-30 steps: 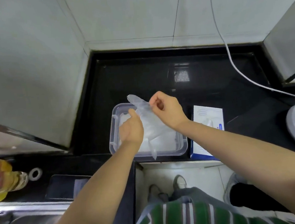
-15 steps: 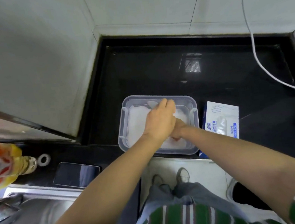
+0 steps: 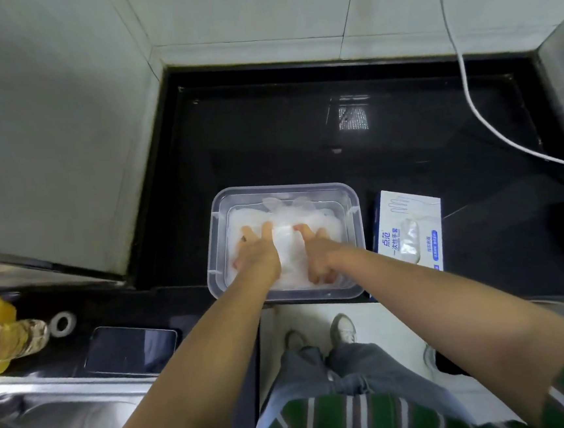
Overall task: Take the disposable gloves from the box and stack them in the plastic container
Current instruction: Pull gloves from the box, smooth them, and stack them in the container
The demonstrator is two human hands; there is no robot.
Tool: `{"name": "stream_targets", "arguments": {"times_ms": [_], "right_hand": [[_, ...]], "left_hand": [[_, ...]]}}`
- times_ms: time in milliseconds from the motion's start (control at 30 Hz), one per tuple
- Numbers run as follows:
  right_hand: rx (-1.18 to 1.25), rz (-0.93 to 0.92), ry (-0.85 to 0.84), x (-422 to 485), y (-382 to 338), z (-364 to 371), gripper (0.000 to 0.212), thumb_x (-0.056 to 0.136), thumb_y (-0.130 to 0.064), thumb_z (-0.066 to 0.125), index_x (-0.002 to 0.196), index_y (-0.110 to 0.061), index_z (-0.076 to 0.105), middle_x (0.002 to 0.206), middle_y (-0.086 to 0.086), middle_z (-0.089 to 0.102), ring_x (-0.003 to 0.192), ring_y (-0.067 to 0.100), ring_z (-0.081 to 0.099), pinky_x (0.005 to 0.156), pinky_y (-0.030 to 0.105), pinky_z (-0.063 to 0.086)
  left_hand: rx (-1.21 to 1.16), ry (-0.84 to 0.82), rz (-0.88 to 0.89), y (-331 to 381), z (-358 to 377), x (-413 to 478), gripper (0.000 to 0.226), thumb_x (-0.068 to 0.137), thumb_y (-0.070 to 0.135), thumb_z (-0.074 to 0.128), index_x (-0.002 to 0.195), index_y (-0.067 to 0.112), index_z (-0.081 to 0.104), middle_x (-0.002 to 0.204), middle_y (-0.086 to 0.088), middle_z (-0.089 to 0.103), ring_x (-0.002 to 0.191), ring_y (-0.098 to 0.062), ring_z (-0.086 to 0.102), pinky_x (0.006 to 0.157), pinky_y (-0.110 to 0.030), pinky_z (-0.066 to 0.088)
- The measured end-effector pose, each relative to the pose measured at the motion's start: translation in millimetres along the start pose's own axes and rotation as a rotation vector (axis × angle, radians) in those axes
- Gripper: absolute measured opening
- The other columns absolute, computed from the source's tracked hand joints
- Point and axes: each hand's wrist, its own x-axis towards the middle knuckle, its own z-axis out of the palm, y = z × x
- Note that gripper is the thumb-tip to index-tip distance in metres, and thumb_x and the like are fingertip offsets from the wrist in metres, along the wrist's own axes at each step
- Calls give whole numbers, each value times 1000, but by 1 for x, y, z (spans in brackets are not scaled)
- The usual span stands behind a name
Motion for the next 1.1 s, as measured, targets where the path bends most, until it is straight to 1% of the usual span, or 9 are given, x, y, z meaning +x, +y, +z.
{"name": "stream_targets", "arguments": {"times_ms": [233, 333, 467, 567, 633, 767, 933, 1000, 1100], "right_hand": [[10, 15, -124, -4, -5, -10, 115, 86, -4, 69, 152, -44, -16, 163, 2, -9, 103, 32, 58, 72, 34, 60], [52, 23, -78, -13, -12, -25, 82, 94, -17, 63, 157, -25, 11, 155, 12, 25, 100, 32, 66, 84, 39, 60], [236, -179, 277, -32, -21, -52, 22, 99, -18, 55, 119, -12, 63, 111, 3, 61, 76, 21, 66, 58, 23, 52], [355, -327, 599, -50, -7, -71, 13, 95, -16, 57, 89, -14, 69, 74, -5, 61, 66, 10, 56, 58, 21, 43], [431, -318, 746, -57, 14, -80, 13, 92, -15, 57, 83, -15, 67, 68, -6, 60, 62, 8, 54, 61, 21, 44], [394, -140, 857, -67, 71, -85, 14, 91, -18, 57, 82, -13, 66, 72, 2, 65, 68, 18, 59, 65, 31, 47], [143, 158, 593, -77, 131, -67, 8, 83, -13, 62, 79, -16, 67, 78, 3, 63, 75, 24, 62, 63, 30, 48], [46, 193, 498, -78, 139, -57, 14, 76, -10, 62, 87, -15, 69, 86, 4, 62, 80, 25, 64, 65, 28, 47], [-82, 150, 476, -72, 143, -42, 31, 90, -17, 53, 120, -18, 59, 114, 11, 47, 84, 28, 60, 71, 33, 46]], "left_hand": [[87, -48, 48, -2, -5, -7, 90, 88, 26, 69, 153, 31, 6, 154, -14, 10, 138, -34, 26, 100, -38, 41], [97, 128, 84, 3, -17, -18, 55, 95, 23, 55, 146, 20, 34, 138, -13, 45, 119, -29, 52, 83, -32, 46], [101, 477, 193, 16, -37, -34, 22, 96, 15, 45, 108, 13, 63, 98, -7, 68, 86, -23, 64, 64, -28, 45], [-47, 568, 268, 39, -50, -46, 20, 98, 20, 44, 91, 14, 62, 78, -3, 64, 72, -23, 64, 57, -28, 46], [-154, 587, 340, 61, -57, -54, 17, 99, 23, 46, 89, 15, 58, 71, 0, 57, 68, -20, 60, 49, -26, 37], [-294, 464, 527, 112, -59, -70, 9, 98, 24, 51, 96, 18, 57, 74, 6, 56, 69, -14, 56, 52, -25, 38], [-281, 103, 644, 164, -37, -82, 18, 96, 21, 49, 103, 15, 65, 89, -5, 68, 77, -26, 64, 67, -31, 53], [-238, 13, 616, 175, -22, -82, 22, 97, 19, 46, 110, 12, 63, 103, -11, 68, 87, -30, 64, 76, -35, 51], [-170, -30, 559, 179, -1, -78, 28, 99, 19, 42, 123, 9, 53, 118, -15, 63, 100, -31, 59, 79, -34, 43]]}}
